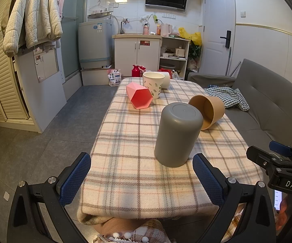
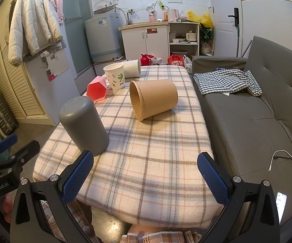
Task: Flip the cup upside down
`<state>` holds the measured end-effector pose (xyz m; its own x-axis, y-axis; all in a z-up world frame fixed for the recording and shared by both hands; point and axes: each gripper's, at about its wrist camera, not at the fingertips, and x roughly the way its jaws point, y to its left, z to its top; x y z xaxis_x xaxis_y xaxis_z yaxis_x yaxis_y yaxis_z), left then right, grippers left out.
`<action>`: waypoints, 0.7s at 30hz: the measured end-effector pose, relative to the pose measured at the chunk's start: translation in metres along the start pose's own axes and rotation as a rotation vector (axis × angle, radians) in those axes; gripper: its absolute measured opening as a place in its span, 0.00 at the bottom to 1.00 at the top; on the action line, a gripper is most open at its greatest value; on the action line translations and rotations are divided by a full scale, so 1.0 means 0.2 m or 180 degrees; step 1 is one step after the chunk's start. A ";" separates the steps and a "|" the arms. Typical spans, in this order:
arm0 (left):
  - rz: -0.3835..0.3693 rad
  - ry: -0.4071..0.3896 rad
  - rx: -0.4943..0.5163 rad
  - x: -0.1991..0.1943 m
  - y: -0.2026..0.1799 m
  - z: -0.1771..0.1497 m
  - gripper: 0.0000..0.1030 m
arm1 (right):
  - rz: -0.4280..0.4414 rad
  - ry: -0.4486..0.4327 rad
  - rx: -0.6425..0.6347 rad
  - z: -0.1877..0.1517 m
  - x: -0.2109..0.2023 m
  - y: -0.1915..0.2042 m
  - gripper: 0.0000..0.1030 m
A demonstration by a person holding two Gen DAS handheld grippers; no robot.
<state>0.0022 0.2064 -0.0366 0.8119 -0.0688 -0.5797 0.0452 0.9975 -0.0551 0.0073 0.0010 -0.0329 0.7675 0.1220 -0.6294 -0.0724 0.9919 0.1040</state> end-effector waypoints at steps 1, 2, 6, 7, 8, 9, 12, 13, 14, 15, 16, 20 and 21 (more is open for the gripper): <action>-0.0001 -0.0001 0.0001 0.00 0.00 0.00 1.00 | 0.0000 0.0000 0.0000 0.00 0.00 0.00 1.00; -0.0001 -0.0003 0.0000 0.00 0.00 0.00 1.00 | 0.0000 0.0002 0.0000 0.00 0.00 0.00 1.00; 0.0000 0.0000 -0.0005 0.00 0.00 0.00 1.00 | 0.0001 0.0005 -0.0003 0.00 0.00 0.00 1.00; 0.0002 -0.0001 -0.0003 0.00 0.00 0.00 1.00 | 0.0001 0.0007 -0.0005 -0.01 0.00 0.00 1.00; 0.0006 -0.0001 -0.0008 0.00 0.00 0.00 1.00 | 0.0002 0.0008 -0.0007 -0.01 0.00 0.00 1.00; 0.0006 0.0001 -0.0011 0.00 0.00 0.00 1.00 | 0.0002 0.0007 -0.0008 -0.01 0.00 0.00 1.00; 0.0006 0.0001 -0.0005 0.00 0.00 0.00 1.00 | 0.0002 0.0009 -0.0007 -0.01 0.00 0.00 1.00; 0.0007 0.0002 -0.0004 0.00 0.00 0.00 1.00 | 0.0001 0.0012 -0.0007 -0.01 0.00 0.00 1.00; 0.0007 0.0000 -0.0005 0.00 0.00 0.00 1.00 | 0.0001 0.0015 -0.0009 -0.01 0.01 0.00 1.00; 0.0008 -0.0006 -0.0006 0.00 0.00 0.00 1.00 | 0.0001 0.0017 -0.0010 -0.02 0.01 0.00 1.00; 0.0009 -0.0015 -0.0007 0.00 0.00 0.00 1.00 | 0.0002 0.0017 -0.0010 -0.02 0.01 0.00 1.00; 0.0008 -0.0043 0.0009 -0.01 0.00 0.00 1.00 | 0.0002 0.0018 -0.0011 -0.02 0.01 0.00 1.00; 0.0009 -0.0021 0.0016 0.00 0.00 0.00 1.00 | 0.0002 0.0017 -0.0013 -0.02 0.01 0.00 1.00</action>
